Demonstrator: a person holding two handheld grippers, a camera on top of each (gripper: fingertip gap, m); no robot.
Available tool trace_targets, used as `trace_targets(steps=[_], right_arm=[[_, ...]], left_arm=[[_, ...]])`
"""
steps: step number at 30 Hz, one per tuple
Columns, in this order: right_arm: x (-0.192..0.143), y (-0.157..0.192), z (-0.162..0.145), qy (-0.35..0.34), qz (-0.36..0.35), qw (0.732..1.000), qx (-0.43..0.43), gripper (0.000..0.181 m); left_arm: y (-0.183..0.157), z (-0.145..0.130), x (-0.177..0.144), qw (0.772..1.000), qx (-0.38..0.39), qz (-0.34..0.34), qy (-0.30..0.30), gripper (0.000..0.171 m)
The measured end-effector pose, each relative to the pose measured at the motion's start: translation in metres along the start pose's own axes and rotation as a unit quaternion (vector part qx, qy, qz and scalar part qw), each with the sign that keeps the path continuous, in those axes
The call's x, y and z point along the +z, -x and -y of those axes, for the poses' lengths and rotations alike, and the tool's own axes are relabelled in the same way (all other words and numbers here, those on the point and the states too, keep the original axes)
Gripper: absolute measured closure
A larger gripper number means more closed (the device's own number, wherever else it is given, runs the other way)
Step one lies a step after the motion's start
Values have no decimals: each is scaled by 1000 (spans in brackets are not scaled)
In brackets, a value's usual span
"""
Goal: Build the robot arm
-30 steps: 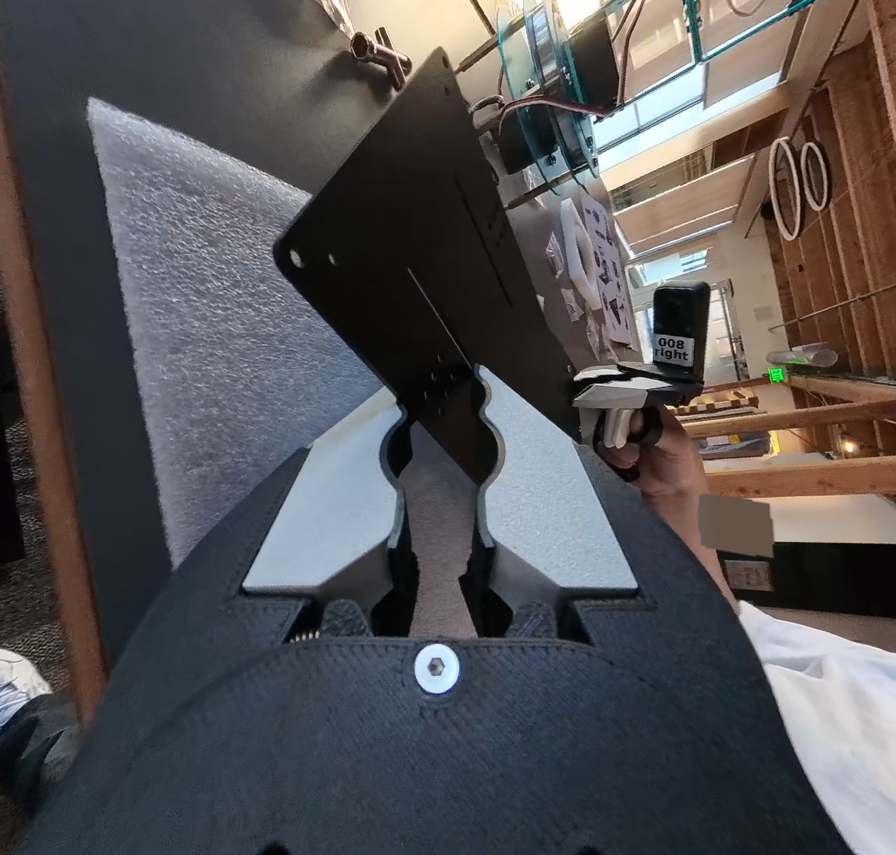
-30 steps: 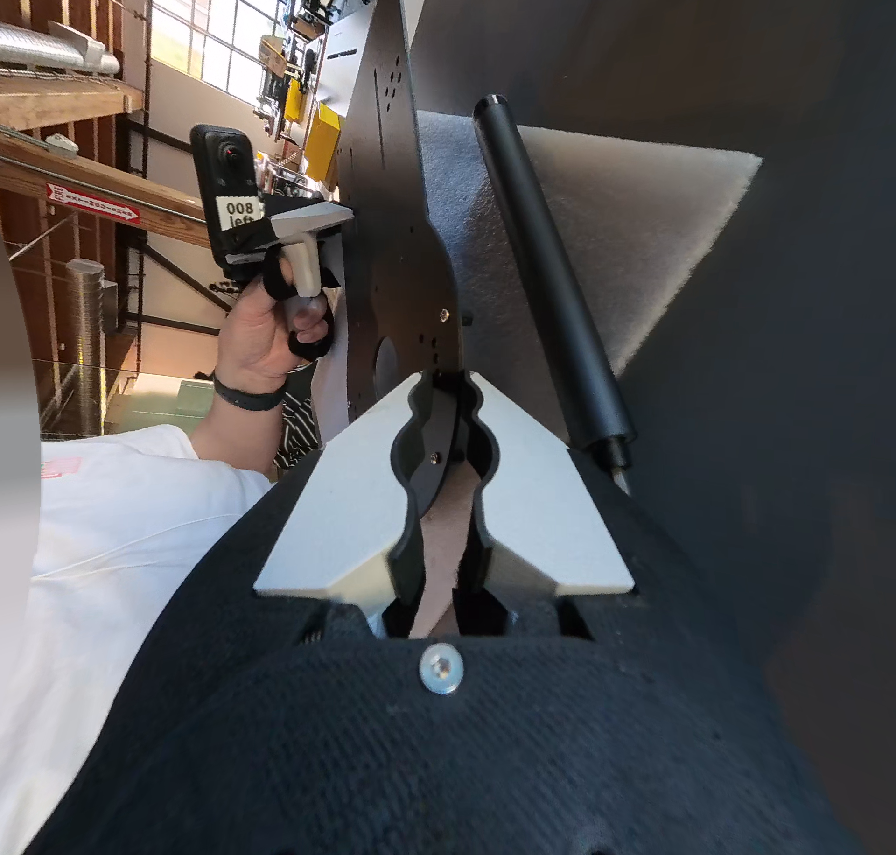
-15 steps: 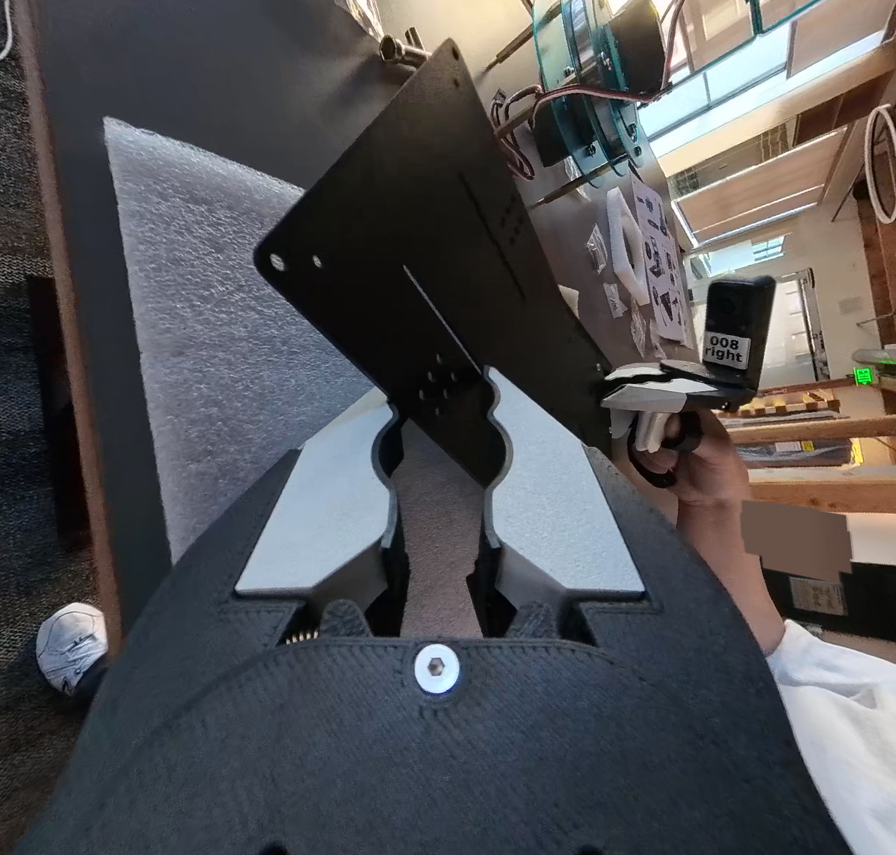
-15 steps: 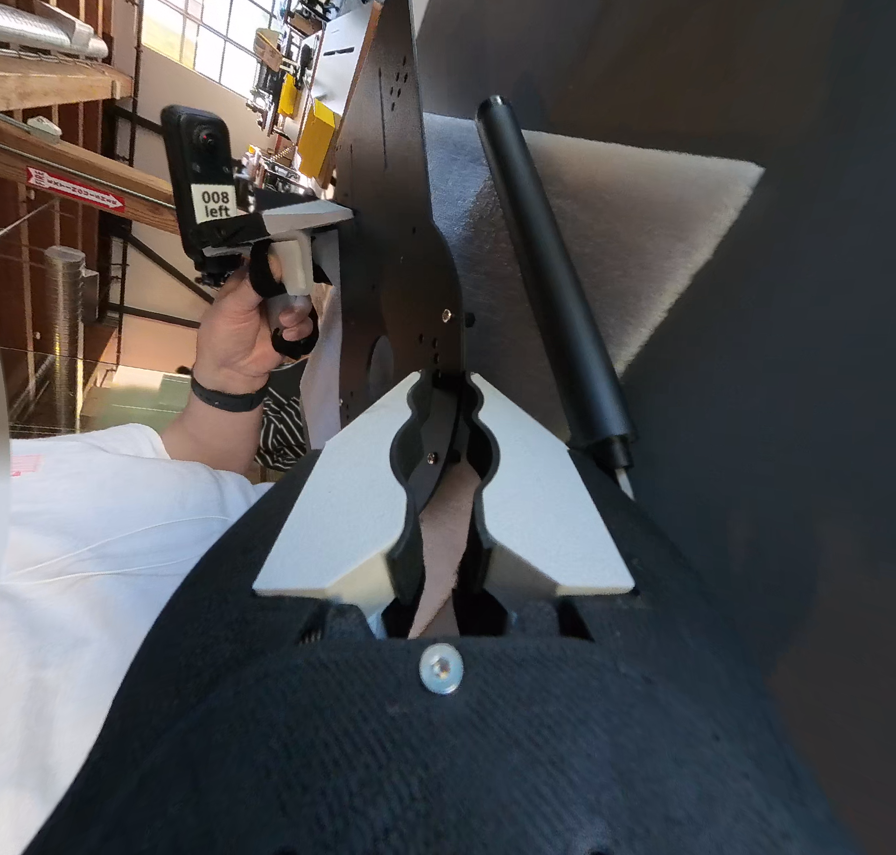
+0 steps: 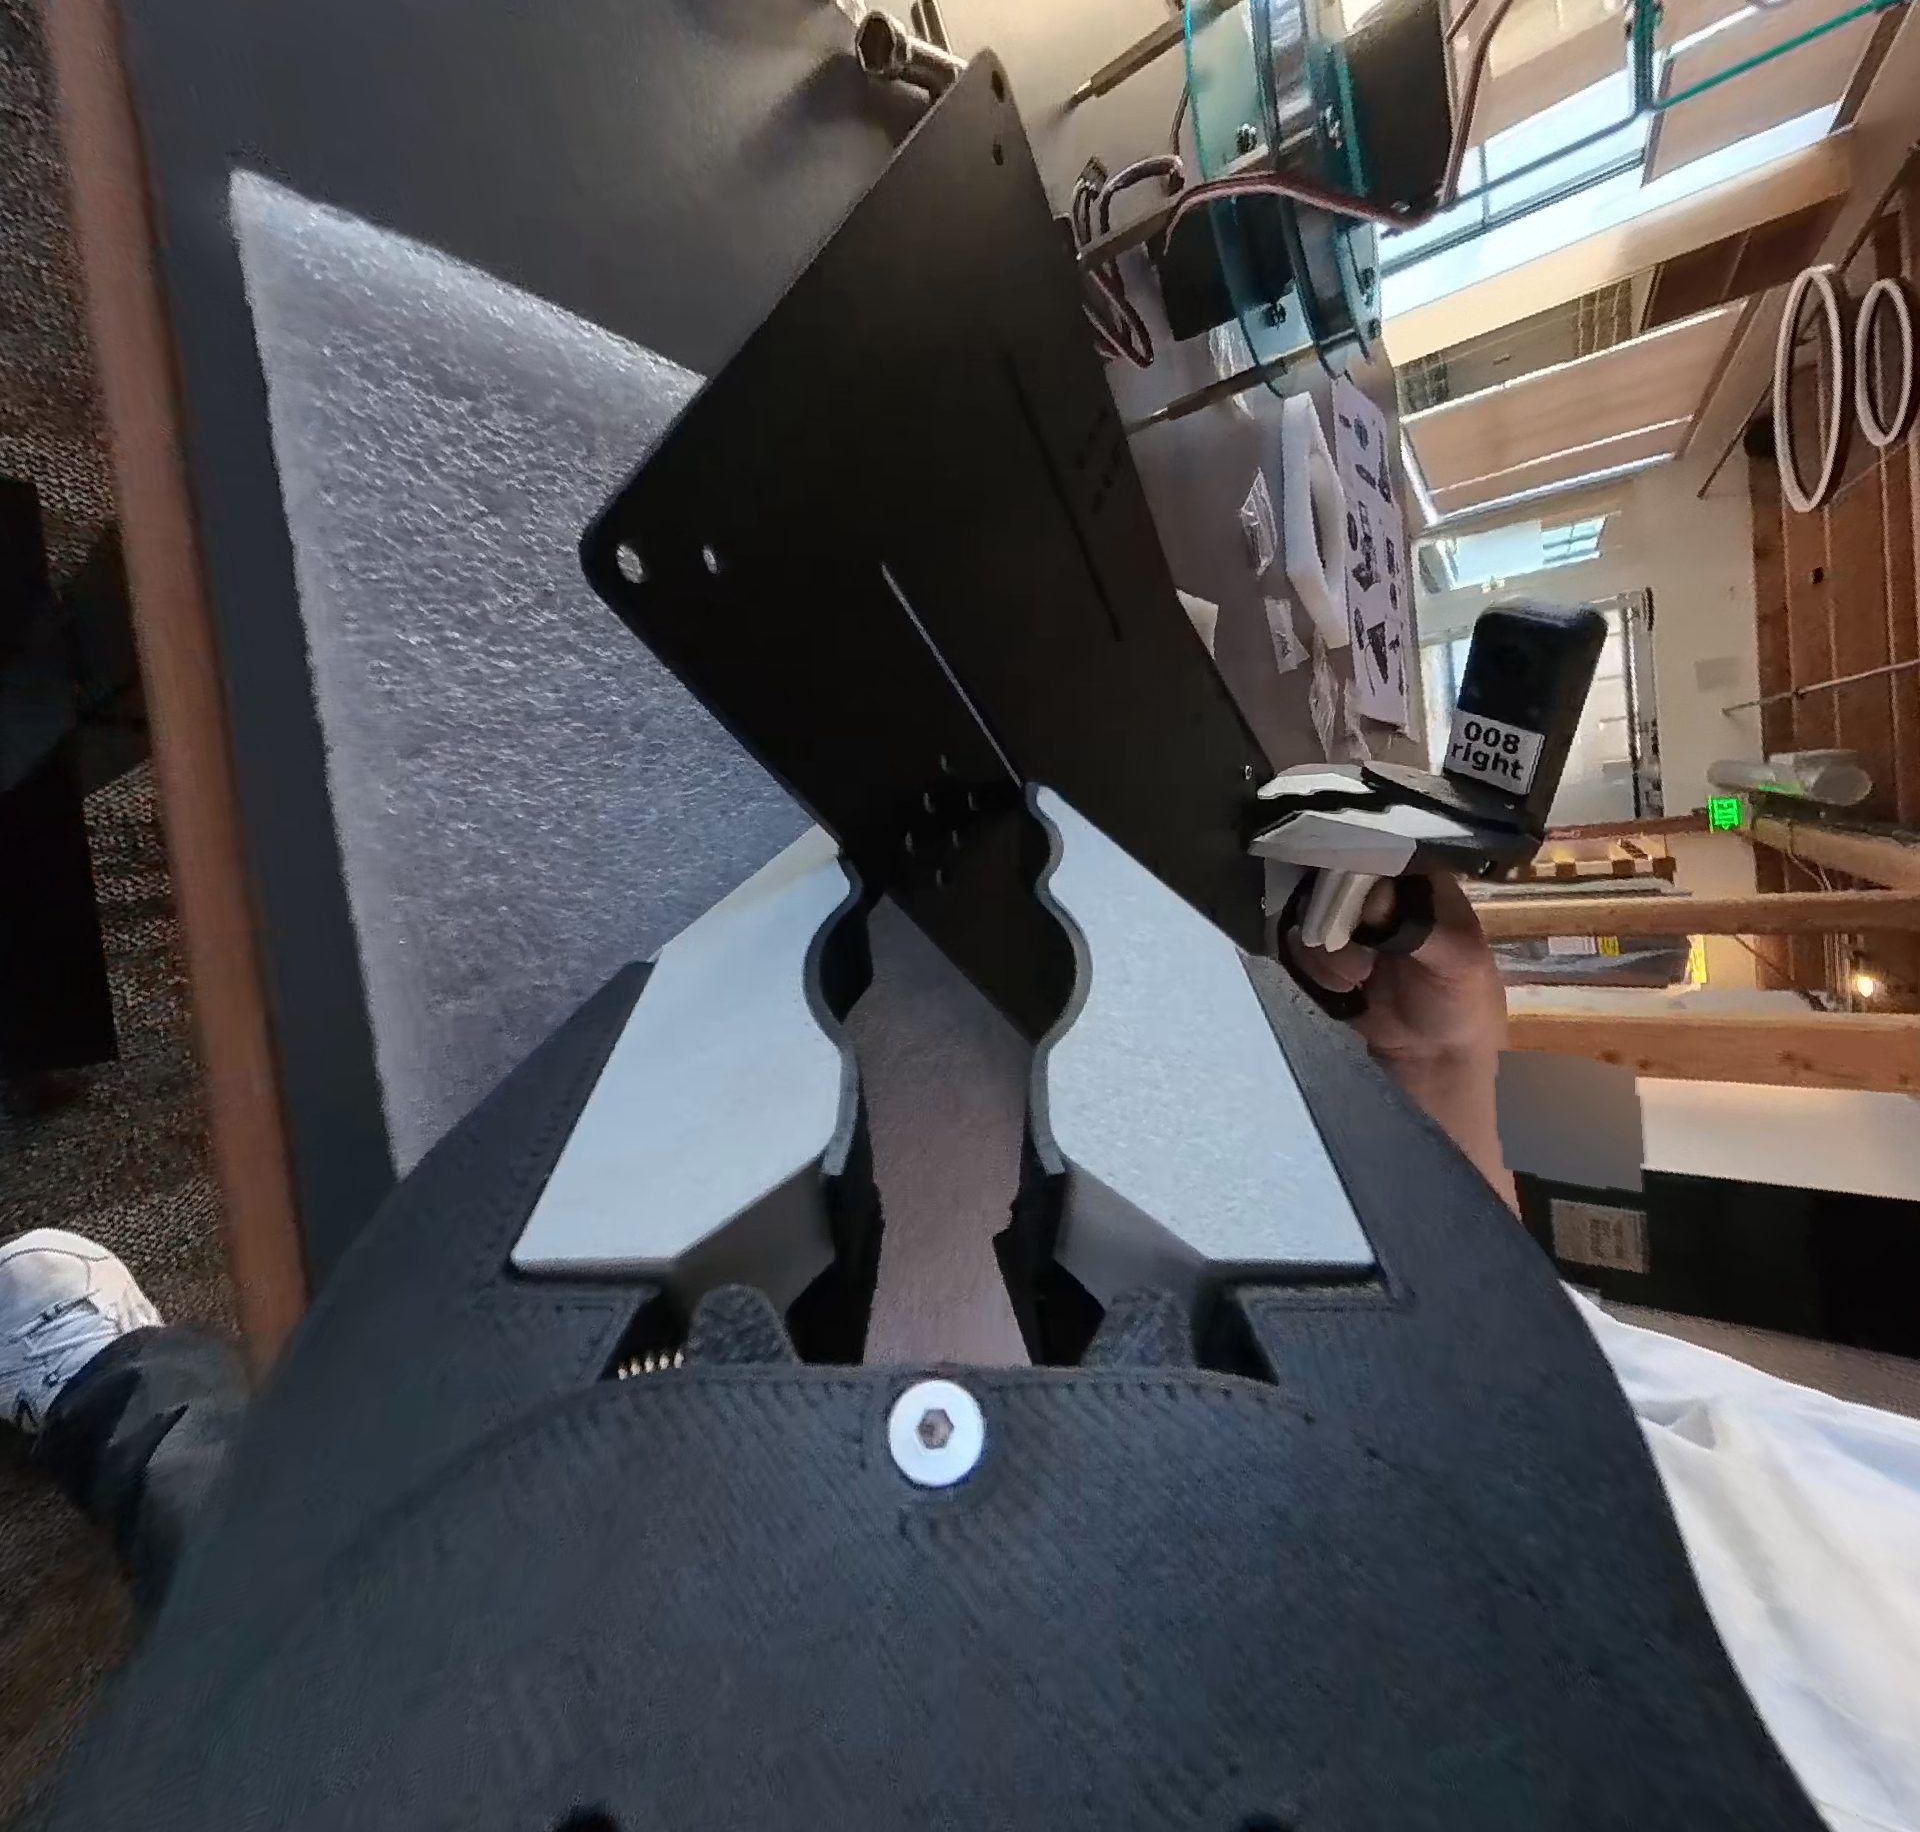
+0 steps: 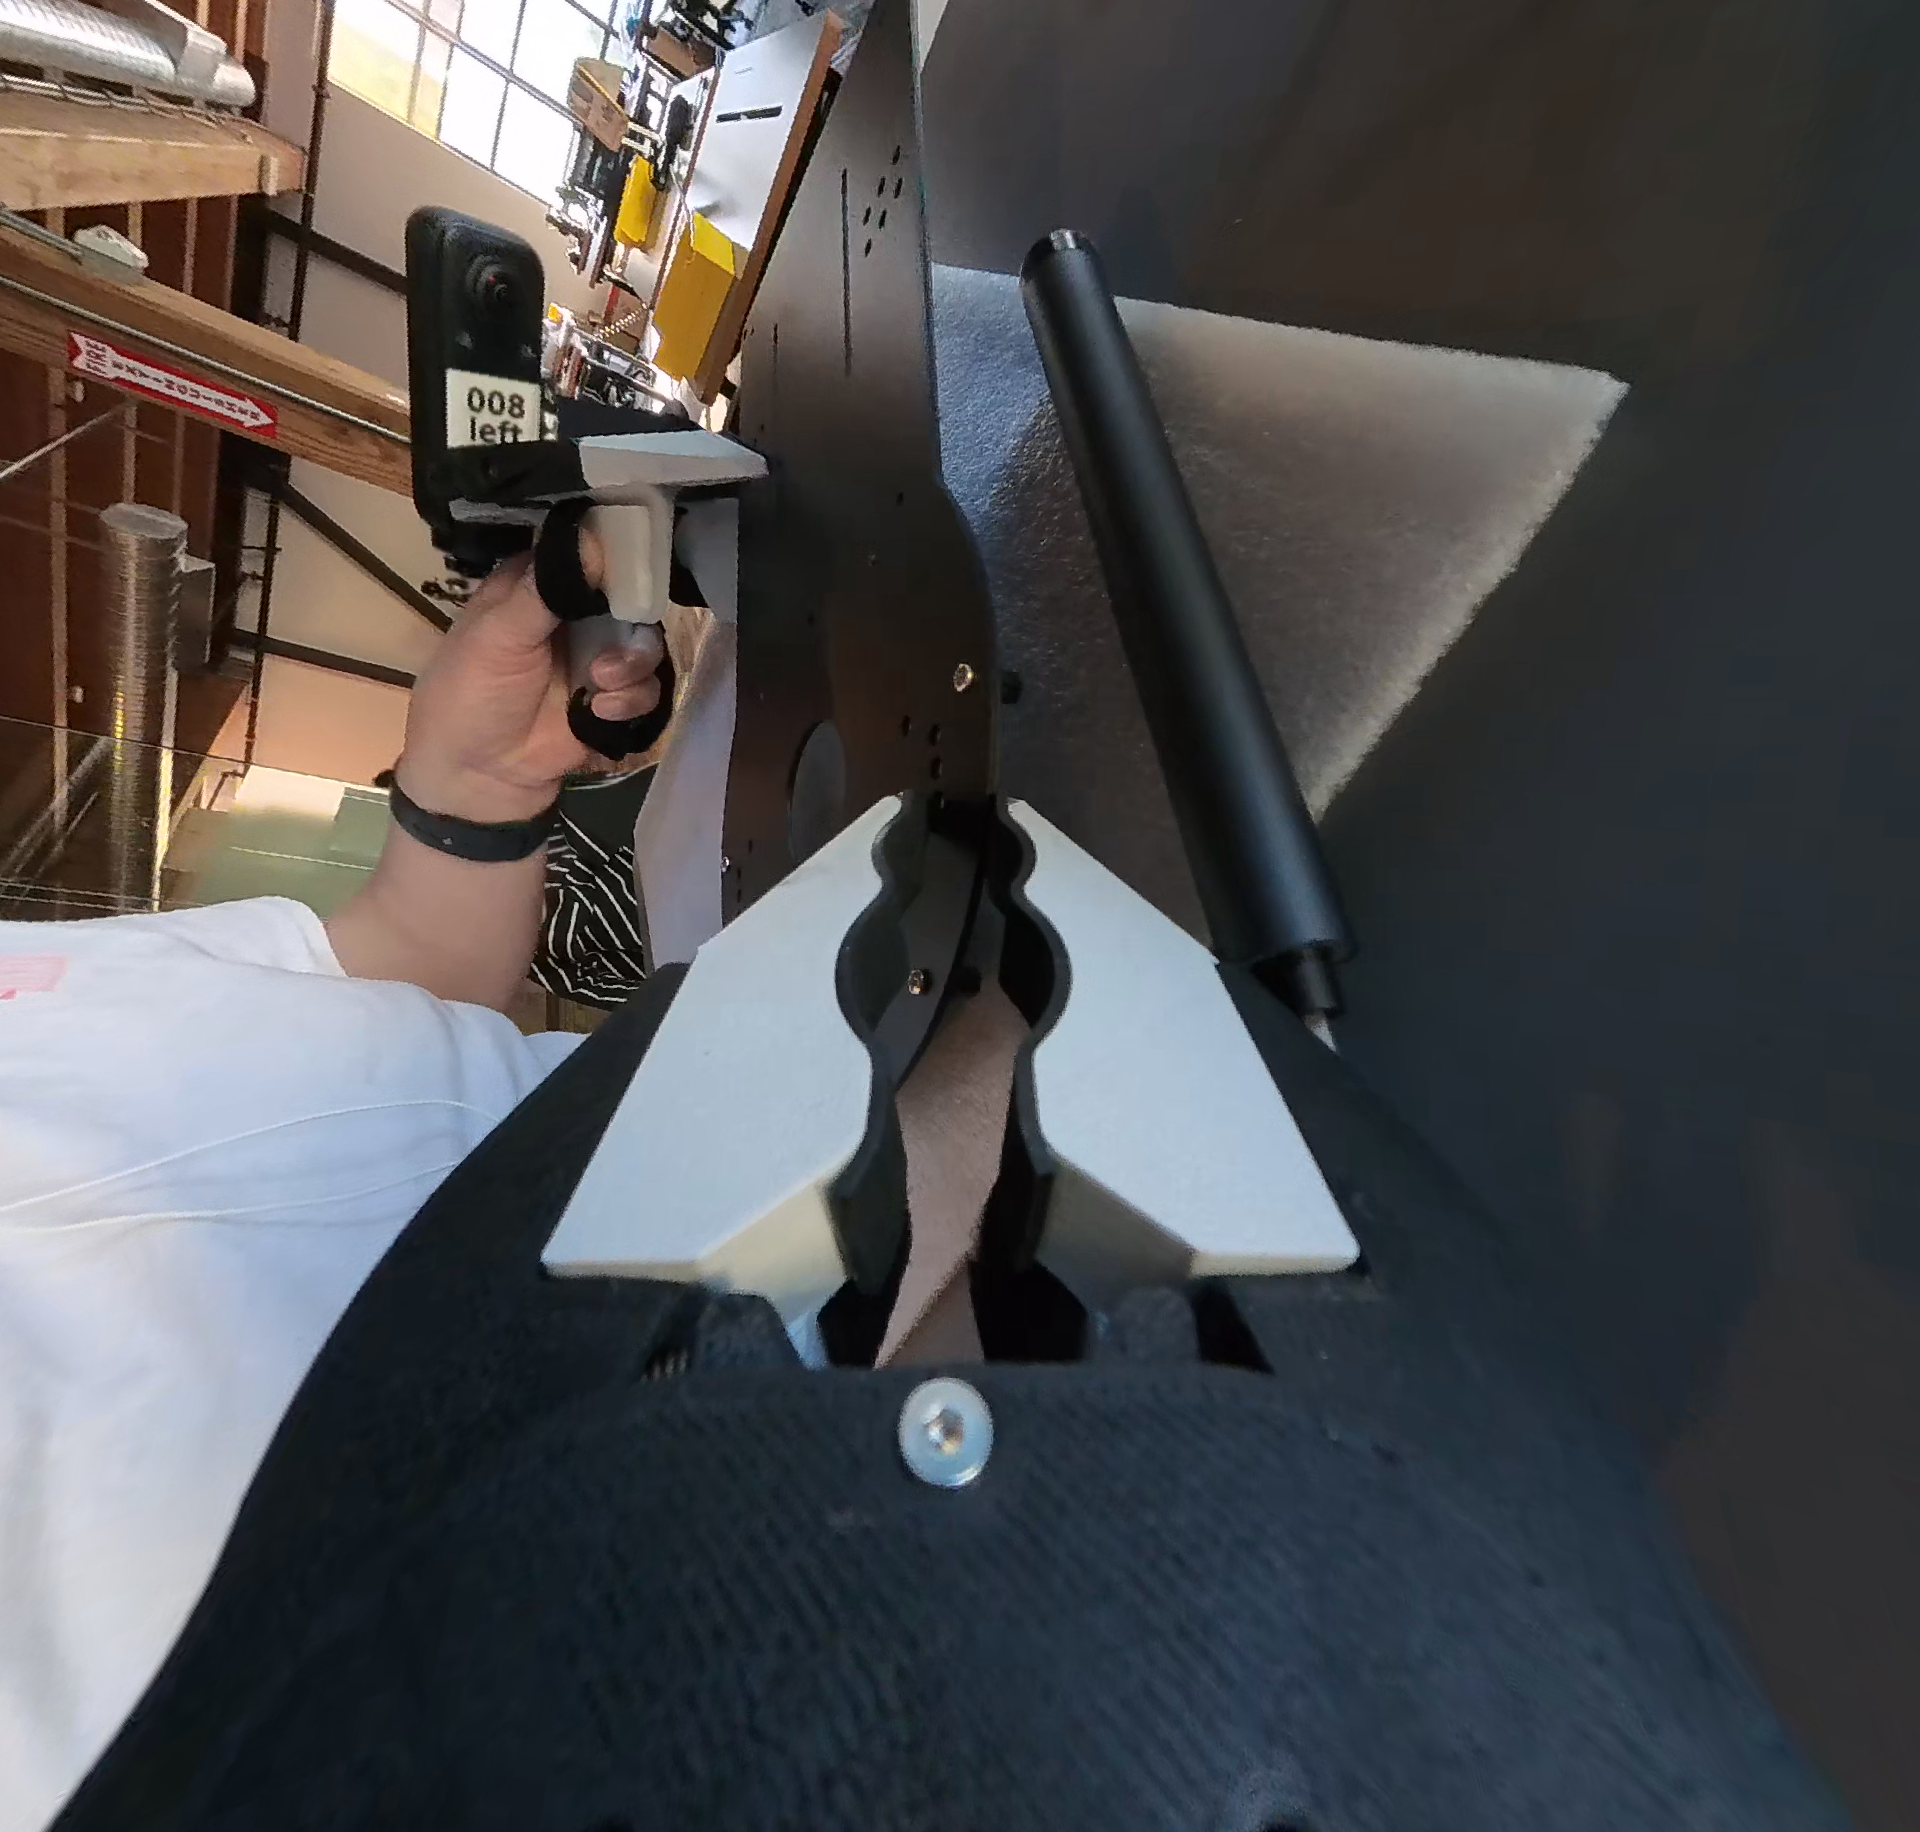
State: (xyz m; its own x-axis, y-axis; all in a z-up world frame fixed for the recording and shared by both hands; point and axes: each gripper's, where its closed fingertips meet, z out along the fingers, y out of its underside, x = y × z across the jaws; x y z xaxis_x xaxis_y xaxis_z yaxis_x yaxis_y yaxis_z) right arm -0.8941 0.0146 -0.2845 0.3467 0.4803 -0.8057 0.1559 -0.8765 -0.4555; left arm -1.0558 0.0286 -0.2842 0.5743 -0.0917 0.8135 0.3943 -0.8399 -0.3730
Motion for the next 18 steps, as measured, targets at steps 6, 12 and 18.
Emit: trace_targets(steps=[6, 12, 18], right_arm=[[1, -2, -1, 2, -8, 1000, -9, 171], [2, -1, -2, 6, -10, 1000, -26, 170], [0, 4, 0, 8, -18, 999, -44, 170]], left_arm=[[1, -1, 0, 1000, 0, 6, 18, 147], [0, -2, -2, 1000, 8, 12, 25, 143], [-4, -4, -4, 999, 11, 15, 31, 134]])
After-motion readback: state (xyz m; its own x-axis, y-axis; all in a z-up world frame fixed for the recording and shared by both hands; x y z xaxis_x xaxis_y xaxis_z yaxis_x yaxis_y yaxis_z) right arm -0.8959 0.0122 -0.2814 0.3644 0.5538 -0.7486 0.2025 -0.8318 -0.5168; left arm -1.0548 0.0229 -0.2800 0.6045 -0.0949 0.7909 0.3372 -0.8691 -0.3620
